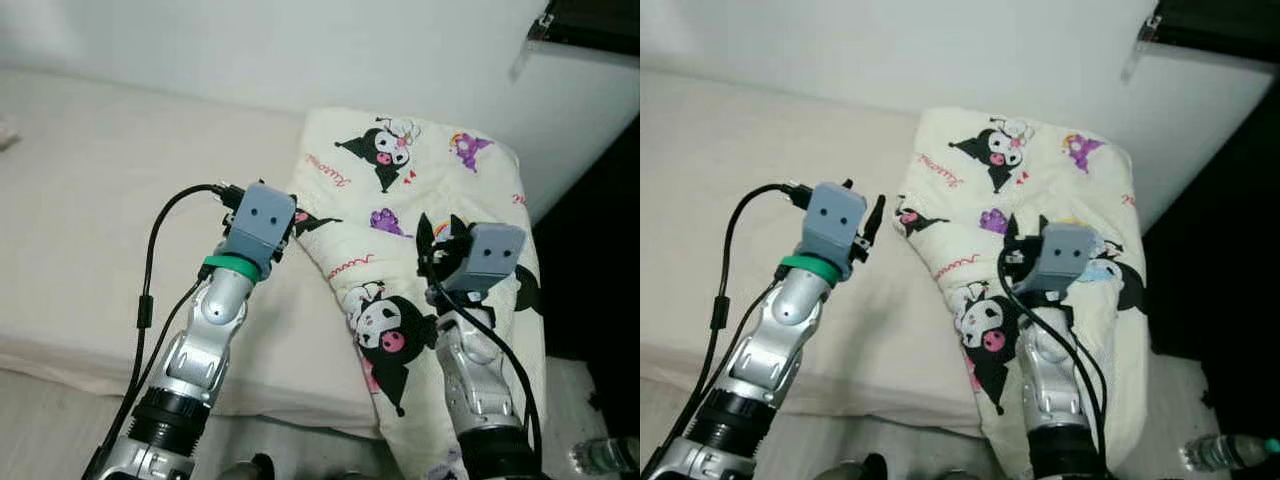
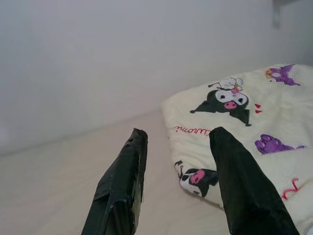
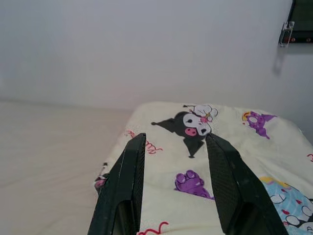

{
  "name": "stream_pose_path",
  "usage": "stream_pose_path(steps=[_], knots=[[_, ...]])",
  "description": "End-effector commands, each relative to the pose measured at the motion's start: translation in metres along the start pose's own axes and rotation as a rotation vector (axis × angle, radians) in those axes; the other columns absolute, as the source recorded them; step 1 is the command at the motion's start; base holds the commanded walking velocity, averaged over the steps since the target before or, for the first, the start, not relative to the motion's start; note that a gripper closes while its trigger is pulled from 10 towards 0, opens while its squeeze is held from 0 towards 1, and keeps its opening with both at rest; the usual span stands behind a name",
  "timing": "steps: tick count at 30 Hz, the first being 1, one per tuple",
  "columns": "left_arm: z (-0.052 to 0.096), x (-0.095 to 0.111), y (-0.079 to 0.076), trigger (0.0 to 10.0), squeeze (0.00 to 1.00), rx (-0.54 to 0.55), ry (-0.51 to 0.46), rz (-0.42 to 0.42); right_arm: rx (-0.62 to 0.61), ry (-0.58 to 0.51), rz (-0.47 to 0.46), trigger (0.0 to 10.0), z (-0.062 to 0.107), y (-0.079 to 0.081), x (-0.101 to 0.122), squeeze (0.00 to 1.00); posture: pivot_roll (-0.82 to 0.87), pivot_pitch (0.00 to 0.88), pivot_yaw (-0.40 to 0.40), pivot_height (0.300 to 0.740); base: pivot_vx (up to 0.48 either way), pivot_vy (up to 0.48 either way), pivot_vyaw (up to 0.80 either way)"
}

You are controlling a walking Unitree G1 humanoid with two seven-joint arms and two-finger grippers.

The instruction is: Clean up the room

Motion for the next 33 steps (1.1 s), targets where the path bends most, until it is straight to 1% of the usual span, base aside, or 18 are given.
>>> stream_pose_path(steps=[1,2,4,6,7,8,10,17,33], knots=[[0.005,-0.008,-0.010,10.0,0.00,-0.051,0.024,0.006,-0.033,0.035,-0.008,10.0,0.006,-0.008,-0.009,0.00,-0.08,0.050,0.044,0.740,0.000,0.000,0.00],[0.007,-0.011,-0.015,10.0,0.00,-0.080,0.033,0.008,-0.049,0.040,-0.020,10.0,0.006,-0.011,-0.010,0.00,-0.08,0.052,0.044,0.740,0.000,0.000,0.00],[0.007,-0.011,-0.015,10.0,0.00,-0.080,0.033,0.008,-0.049,0.040,-0.020,10.0,0.006,-0.011,-0.010,0.00,-0.08,0.052,0.044,0.740,0.000,0.000,0.00],[0.010,-0.016,-0.020,10.0,0.00,-0.106,0.046,0.008,-0.066,0.042,-0.018,10.0,0.007,-0.013,-0.011,0.00,-0.08,0.054,0.048,0.740,0.000,0.000,0.00],[0.010,-0.016,-0.020,10.0,0.00,-0.106,0.046,0.008,-0.066,0.042,-0.018,10.0,0.007,-0.013,-0.011,0.00,-0.08,0.054,0.048,0.740,0.000,0.000,0.00],[0.013,-0.019,-0.023,10.0,0.00,-0.129,0.056,0.003,-0.079,0.044,-0.008,10.0,0.008,-0.016,-0.012,0.00,-0.08,0.056,0.052,0.740,0.000,0.000,0.00],[0.014,-0.021,-0.025,10.0,0.00,-0.139,0.059,-0.002,-0.084,0.046,-0.002,10.0,0.009,-0.017,-0.012,0.00,-0.09,0.056,0.053,0.735,0.000,0.000,0.00],[0.015,-0.023,-0.025,10.0,0.00,-0.147,0.063,-0.010,-0.089,0.046,0.004,10.0,0.010,-0.019,-0.012,0.00,-0.09,0.056,0.053,0.720,0.000,0.000,0.00],[0.015,-0.021,-0.025,10.0,0.00,-0.146,0.055,-0.009,-0.082,0.040,0.010,10.0,0.010,-0.018,-0.011,0.00,-0.09,0.054,0.054,0.660,0.000,0.000,0.00]])
Point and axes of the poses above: a point about 5 cm out from each wrist's last joint towards the gripper, its own z axis pointing back from the gripper into the wrist, its own x axis along the axis of the wrist's last joint, y = z × x, the point moved 4 cm from there along -z, pointing out of the wrist towards the gripper, and after that the axes turned 7 degrees about -z, right-handed, at the moved point
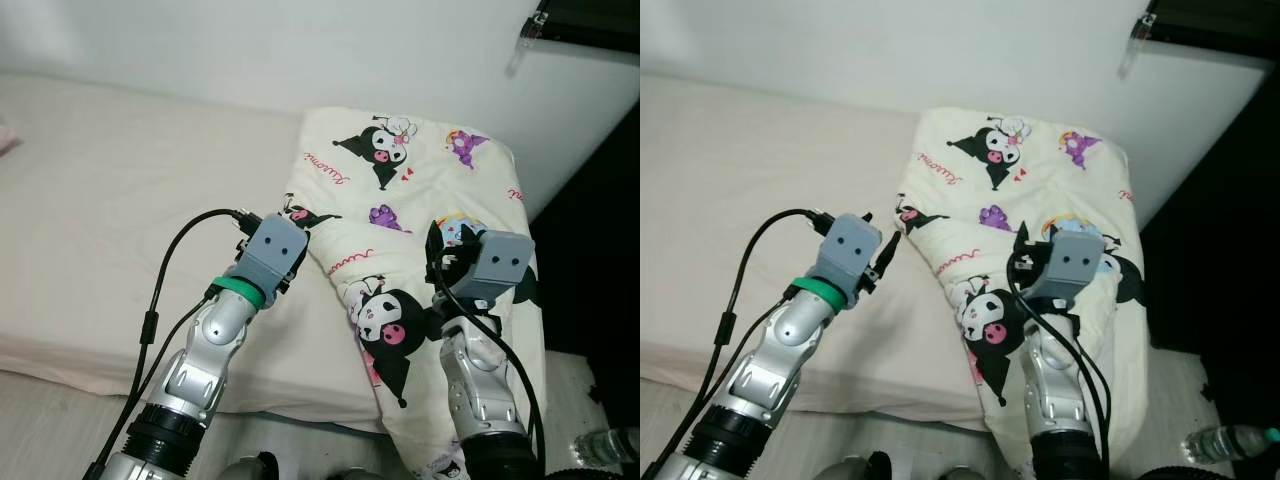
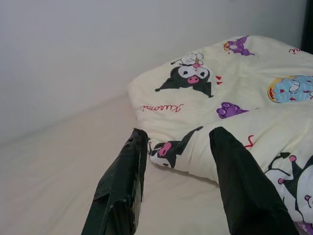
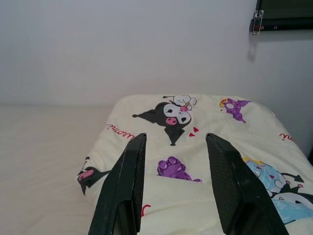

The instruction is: Clean up the room

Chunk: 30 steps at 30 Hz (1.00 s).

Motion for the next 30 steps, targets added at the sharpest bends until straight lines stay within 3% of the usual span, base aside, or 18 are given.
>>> stream_pose_path(steps=[1,21,30], knots=[[0.0026,-0.0047,-0.0044,10.0,0.00,-0.015,0.012,0.004,-0.011,0.025,0.006,10.0,0.0041,-0.0041,-0.0060,0.00,-0.09,0.054,0.054,0.660,0.000,0.000,0.00],[0.0027,-0.0056,-0.0042,10.0,0.00,-0.010,0.017,0.004,-0.017,0.022,0.006,10.0,0.0046,-0.0057,-0.0052,0.00,-0.09,0.060,0.053,0.585,0.000,0.000,0.00],[0.0031,-0.0052,-0.0045,10.0,0.00,-0.011,0.018,0.005,-0.034,0.009,0.003,10.0,0.0049,-0.0111,-0.0008,0.00,-0.09,0.073,0.061,0.585,0.000,0.000,0.00]])
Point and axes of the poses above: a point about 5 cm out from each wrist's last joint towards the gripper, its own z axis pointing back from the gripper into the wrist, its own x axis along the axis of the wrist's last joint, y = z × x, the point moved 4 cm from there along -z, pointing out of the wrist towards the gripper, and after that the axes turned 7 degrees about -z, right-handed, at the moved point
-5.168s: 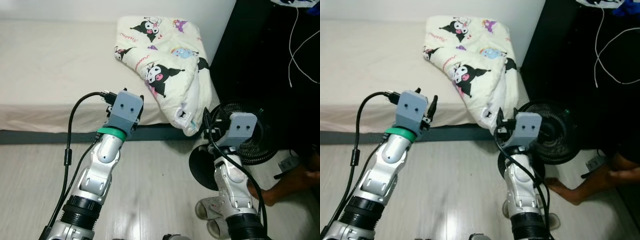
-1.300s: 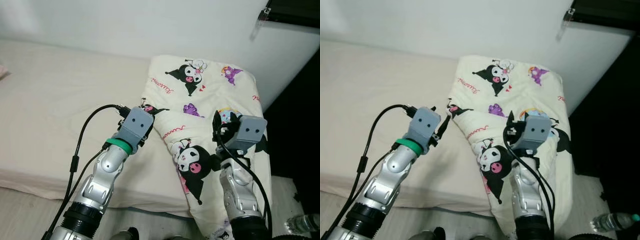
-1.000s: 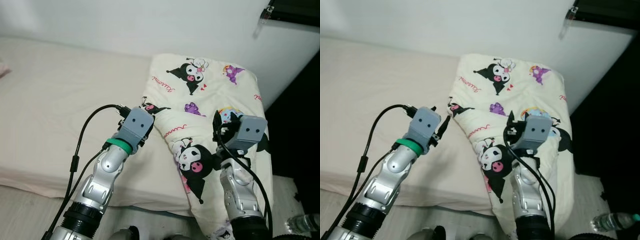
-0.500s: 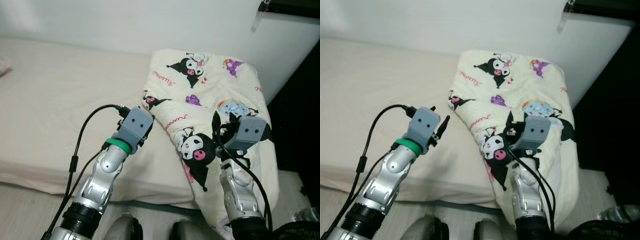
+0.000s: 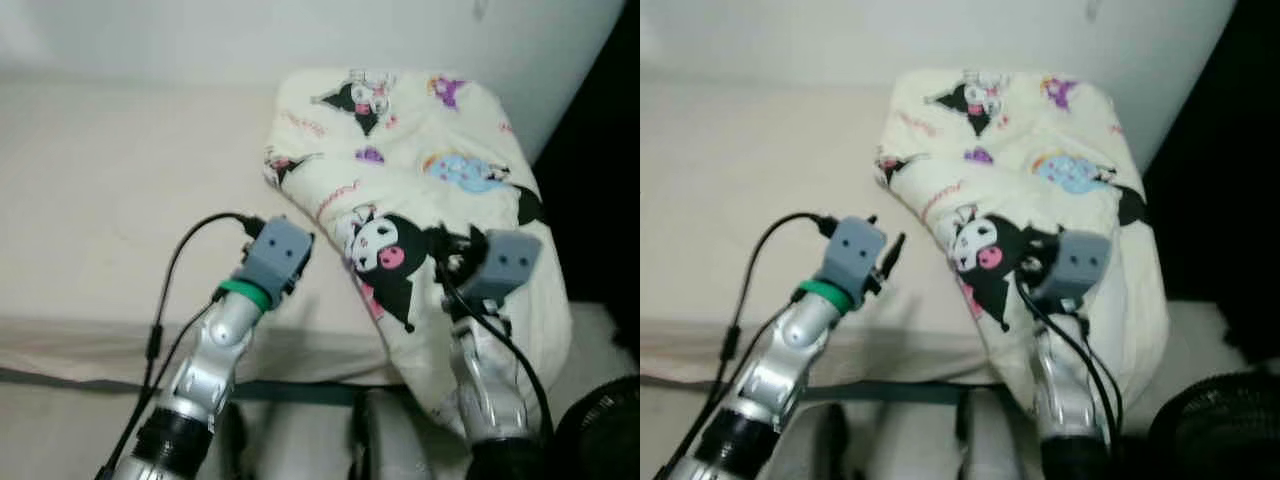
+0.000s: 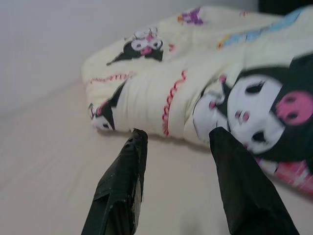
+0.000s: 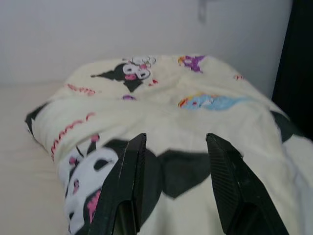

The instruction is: Clean up the room

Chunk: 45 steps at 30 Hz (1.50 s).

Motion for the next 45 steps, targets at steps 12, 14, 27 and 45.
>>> stream_pose_path(steps=[12,14,27,45], knots=[[0.005,-0.005,0.001,10.0,0.00,-0.002,0.020,-0.006,-0.170,-0.109,0.104,10.0,0.002,-0.047,0.030,0.00,-0.09,0.095,0.059,0.585,0.000,0.000,0.00],[0.005,-0.005,0.001,10.0,0.00,0.001,0.023,-0.005,-0.282,-0.155,0.166,10.0,0.004,-0.077,0.046,0.00,-0.09,0.098,0.059,0.585,0.000,0.000,0.00],[0.011,-0.006,0.005,10.0,0.00,-0.018,0.037,-0.025,-0.611,0.095,-0.010,10.0,0.013,-0.192,0.015,0.00,-0.05,0.187,0.100,0.585,0.000,0.000,0.00],[0.031,-0.016,0.029,10.0,0.00,0.008,0.100,-0.083,-0.233,0.428,-0.010,10.0,-0.006,-0.150,-0.035,0.00,0.03,0.263,0.128,0.585,0.000,0.000,0.00]])
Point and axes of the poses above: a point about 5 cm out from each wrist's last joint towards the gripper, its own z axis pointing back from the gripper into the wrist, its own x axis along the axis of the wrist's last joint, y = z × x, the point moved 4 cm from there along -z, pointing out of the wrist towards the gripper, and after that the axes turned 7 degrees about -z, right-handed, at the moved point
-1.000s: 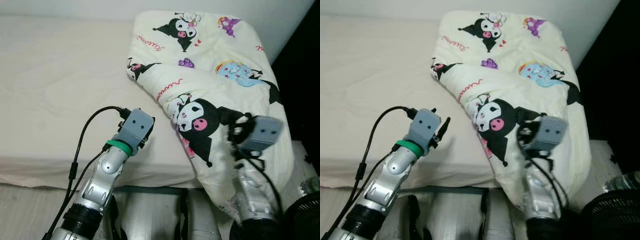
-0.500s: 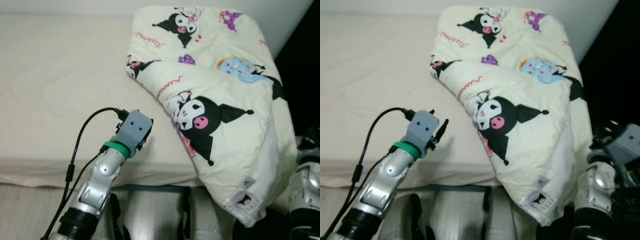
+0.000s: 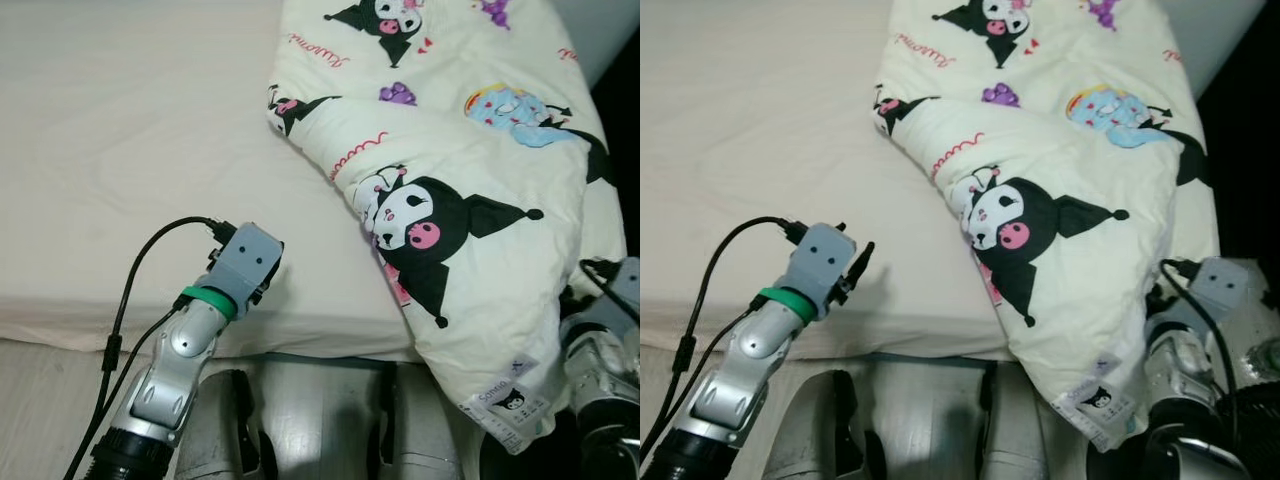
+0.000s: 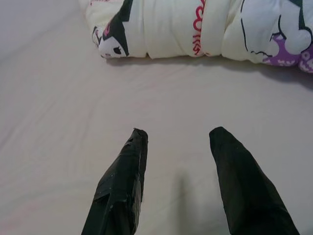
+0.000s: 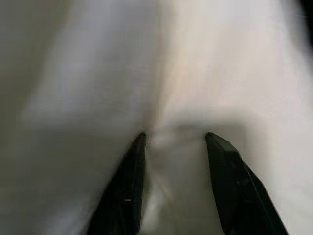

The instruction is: Clean up the room

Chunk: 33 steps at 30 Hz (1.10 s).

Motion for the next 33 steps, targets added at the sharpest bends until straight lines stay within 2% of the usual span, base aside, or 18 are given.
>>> stream_pose_path(steps=[1,2,4,6,8,10,11,12,13,14,15,16,17,18,19,23,27,33], knots=[[0.004,-0.006,-0.001,10.0,0.00,-0.009,0.025,-0.007,0.217,0.028,0.054,10.0,0.001,0.038,-0.011,0.00,0.02,0.262,0.131,0.585,0.000,0.000,0.00],[0.004,-0.006,-0.001,10.0,0.00,-0.009,0.025,-0.007,0.217,0.028,0.054,10.0,0.001,0.038,-0.011,0.00,0.02,0.262,0.131,0.585,0.000,0.000,0.00],[-0.001,0.000,0.004,10.0,0.00,-0.001,0.007,-0.007,0.670,-0.003,0.104,10.0,0.017,0.130,-0.013,0.00,0.00,0.248,0.132,0.585,0.000,0.000,0.00],[-0.001,0.000,0.004,10.0,0.00,-0.001,0.007,-0.007,0.670,-0.003,0.104,10.0,0.017,0.130,-0.013,0.00,0.00,0.248,0.132,0.585,0.000,0.000,0.00],[-0.009,0.012,0.018,10.0,0.00,0.033,-0.026,0.000,1.066,0.006,0.137,10.0,0.062,0.208,-0.024,0.00,0.00,0.230,0.128,0.585,0.000,0.000,0.00],[-0.009,0.012,0.018,10.0,0.00,0.033,-0.026,0.000,1.066,0.006,0.137,10.0,0.062,0.208,-0.024,0.00,0.00,0.230,0.128,0.585,0.000,0.000,0.00],[-0.014,0.020,0.031,10.0,0.00,0.059,-0.049,0.007,1.251,0.027,0.148,10.0,0.092,0.236,-0.030,0.00,0.00,0.220,0.125,0.585,0.000,0.000,0.00],[-0.014,0.020,0.031,10.0,0.00,0.059,-0.049,0.007,1.251,0.027,0.148,10.0,0.092,0.236,-0.030,0.00,0.00,0.220,0.125,0.585,0.000,0.000,0.00],[-0.017,0.030,0.046,10.0,0.00,0.078,-0.074,0.015,1.411,0.056,0.148,10.0,0.121,0.254,-0.034,0.00,0.00,0.206,0.119,0.585,0.000,0.000,0.00],[-0.017,0.030,0.046,10.0,0.00,0.078,-0.074,0.015,1.411,0.056,0.148,10.0,0.121,0.254,-0.034,0.00,0.00,0.206,0.119,0.585,0.000,0.000,0.00],[-0.020,0.042,0.064,10.0,0.00,0.089,-0.110,0.033,1.558,0.103,0.154,10.0,0.148,0.259,-0.036,0.00,-0.01,0.200,0.117,0.585,0.000,0.000,0.00],[-0.020,0.042,0.064,10.0,0.00,0.089,-0.110,0.033,1.558,0.103,0.154,10.0,0.148,0.259,-0.036,0.00,-0.01,0.200,0.117,0.585,0.000,0.000,0.00],[-0.021,0.057,0.083,10.0,0.00,0.086,-0.154,0.054,1.662,0.161,0.148,10.0,0.168,0.255,-0.036,0.00,-0.01,0.196,0.112,0.585,0.000,0.000,0.00],[-0.021,0.057,0.083,10.0,0.00,0.086,-0.154,0.054,1.662,0.161,0.148,10.0,0.168,0.255,-0.036,0.00,-0.01,0.196,0.112,0.585,0.000,0.000,0.00],[-0.021,0.073,0.101,10.0,0.00,0.070,-0.205,0.076,1.732,0.225,0.138,10.0,0.181,0.243,-0.036,0.00,-0.02,0.191,0.101,0.585,0.000,0.000,0.00],[-0.017,0.102,0.124,10.0,0.00,0.025,-0.305,0.104,1.750,0.311,0.134,10.0,0.190,0.222,-0.040,0.00,-0.03,0.188,0.092,0.585,0.000,0.000,0.00],[-0.016,0.122,0.116,10.0,0.00,-0.037,-0.378,0.047,1.566,0.319,0.182,10.0,0.172,0.193,-0.047,0.00,-0.04,0.192,0.072,0.585,0.000,0.000,0.00],[-0.023,0.106,0.121,10.0,0.00,0.058,-0.311,0.051,1.257,0.161,0.189,10.0,0.138,0.168,-0.028,0.00,-0.06,0.199,0.062,0.585,0.000,0.000,0.00]])
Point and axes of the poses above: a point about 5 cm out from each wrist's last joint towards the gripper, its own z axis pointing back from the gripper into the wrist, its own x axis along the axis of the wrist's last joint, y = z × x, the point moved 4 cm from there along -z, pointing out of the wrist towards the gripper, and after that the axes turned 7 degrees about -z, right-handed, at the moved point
